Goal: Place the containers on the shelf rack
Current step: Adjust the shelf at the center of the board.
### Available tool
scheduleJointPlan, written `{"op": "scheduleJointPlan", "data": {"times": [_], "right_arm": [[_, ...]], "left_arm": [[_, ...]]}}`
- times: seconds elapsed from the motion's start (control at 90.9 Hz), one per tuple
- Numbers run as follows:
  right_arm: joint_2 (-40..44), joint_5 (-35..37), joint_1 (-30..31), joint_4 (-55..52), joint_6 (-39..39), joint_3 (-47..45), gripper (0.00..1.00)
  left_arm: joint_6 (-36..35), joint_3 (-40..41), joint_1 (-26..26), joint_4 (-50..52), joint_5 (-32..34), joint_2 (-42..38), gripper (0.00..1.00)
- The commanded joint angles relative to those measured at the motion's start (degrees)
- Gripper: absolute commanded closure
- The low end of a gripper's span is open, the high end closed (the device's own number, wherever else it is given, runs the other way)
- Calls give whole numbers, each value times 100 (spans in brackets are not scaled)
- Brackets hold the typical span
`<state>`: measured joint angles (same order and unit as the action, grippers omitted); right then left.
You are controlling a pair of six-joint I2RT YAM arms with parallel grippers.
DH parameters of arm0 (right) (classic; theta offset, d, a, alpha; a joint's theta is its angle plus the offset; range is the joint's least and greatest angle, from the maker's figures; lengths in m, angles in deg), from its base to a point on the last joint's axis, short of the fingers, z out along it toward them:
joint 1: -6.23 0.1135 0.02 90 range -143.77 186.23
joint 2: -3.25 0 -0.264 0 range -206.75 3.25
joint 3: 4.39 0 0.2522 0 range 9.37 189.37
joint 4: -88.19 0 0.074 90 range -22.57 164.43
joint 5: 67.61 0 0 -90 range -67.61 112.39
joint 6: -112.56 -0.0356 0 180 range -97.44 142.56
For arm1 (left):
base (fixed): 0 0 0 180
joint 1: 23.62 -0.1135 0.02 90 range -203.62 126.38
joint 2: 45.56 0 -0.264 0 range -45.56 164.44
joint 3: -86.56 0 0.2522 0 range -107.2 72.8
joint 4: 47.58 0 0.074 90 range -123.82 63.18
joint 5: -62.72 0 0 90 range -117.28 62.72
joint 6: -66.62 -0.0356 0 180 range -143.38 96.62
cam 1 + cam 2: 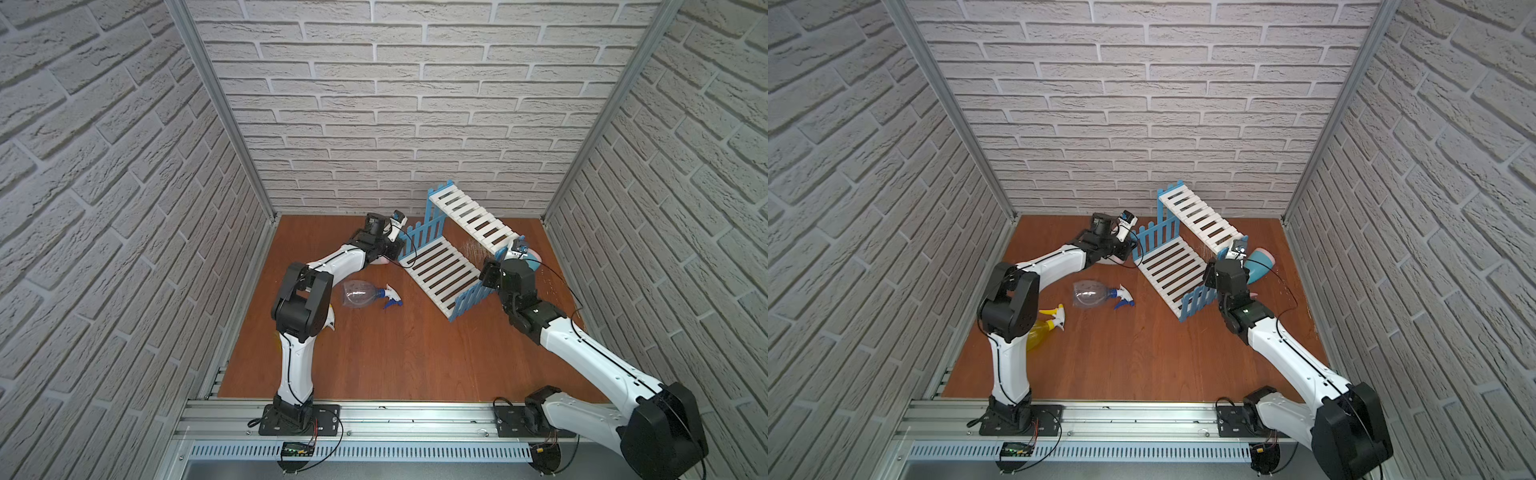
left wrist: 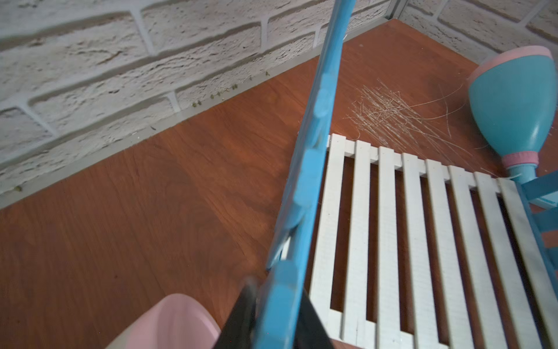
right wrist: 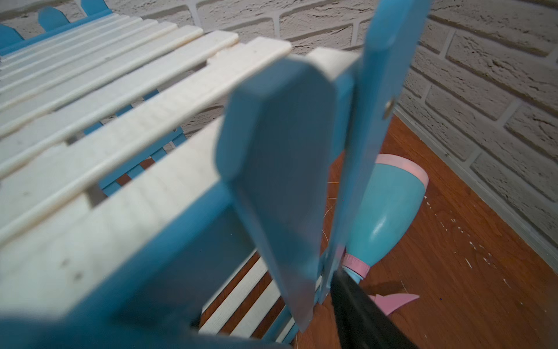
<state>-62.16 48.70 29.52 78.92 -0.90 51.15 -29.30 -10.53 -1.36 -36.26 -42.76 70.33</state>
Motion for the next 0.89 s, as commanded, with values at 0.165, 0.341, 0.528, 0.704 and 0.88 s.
{"op": "scheduleJointPlan", "data": {"times": [0.165,0.341,0.528,0.704,0.88], "right_arm": [[-621,-903,-256,686,522,398,39],[-1066,-1345,-438,1096,748,571,40],[-1640,-1613,-572,1486,1063,850,42],[-2237,-1893,-647,1779,1267,1227,44],[-2547,-2035,-700,1810,1323,1514,41]], "left_arm": [[48,1145,306,-1128,706,-975,96],[473,2065,488,-1401,1263,-1620,96],[839,2961,1083,-1279,2187,-2349,96],[1290,3469,1435,-1154,2611,-2771,95],[1561,3630,1516,-1145,2561,-2871,90]]}}
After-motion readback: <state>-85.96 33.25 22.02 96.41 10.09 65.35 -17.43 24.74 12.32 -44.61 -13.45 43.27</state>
